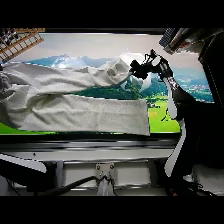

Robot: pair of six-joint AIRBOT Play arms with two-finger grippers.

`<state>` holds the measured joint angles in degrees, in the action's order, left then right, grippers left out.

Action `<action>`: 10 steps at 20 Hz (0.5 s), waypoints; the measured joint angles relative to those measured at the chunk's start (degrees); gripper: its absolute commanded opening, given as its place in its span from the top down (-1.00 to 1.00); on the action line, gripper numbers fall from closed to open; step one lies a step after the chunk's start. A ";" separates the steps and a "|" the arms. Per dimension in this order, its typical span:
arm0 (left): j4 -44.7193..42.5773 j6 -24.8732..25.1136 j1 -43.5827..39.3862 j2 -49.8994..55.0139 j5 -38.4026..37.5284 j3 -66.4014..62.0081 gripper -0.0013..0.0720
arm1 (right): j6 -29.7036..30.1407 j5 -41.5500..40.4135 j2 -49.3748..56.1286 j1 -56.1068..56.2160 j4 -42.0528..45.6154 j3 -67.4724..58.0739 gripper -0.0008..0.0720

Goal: Fold the clothes and pants, and hang the long-sleeved shirts on hangers.

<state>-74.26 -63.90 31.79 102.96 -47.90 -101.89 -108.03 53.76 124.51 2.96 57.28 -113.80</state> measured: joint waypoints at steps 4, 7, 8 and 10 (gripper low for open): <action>0.00 0.00 0.00 0.07 0.35 0.00 0.88 | -0.22 0.15 -0.02 0.20 1.25 -0.26 0.84; 0.00 0.00 0.02 0.07 0.44 0.00 0.88 | -0.44 0.83 -0.22 0.22 2.12 -0.31 0.87; 0.00 0.00 0.02 0.07 0.46 0.00 0.88 | -0.44 1.27 -0.42 0.22 2.49 -0.31 0.87; 0.00 0.00 0.02 0.07 0.59 0.00 0.88 | -0.37 2.95 -1.25 0.24 4.50 -0.31 0.87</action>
<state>-74.26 -63.90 31.81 103.02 -47.31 -101.89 -108.40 56.71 123.26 3.20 61.78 -114.10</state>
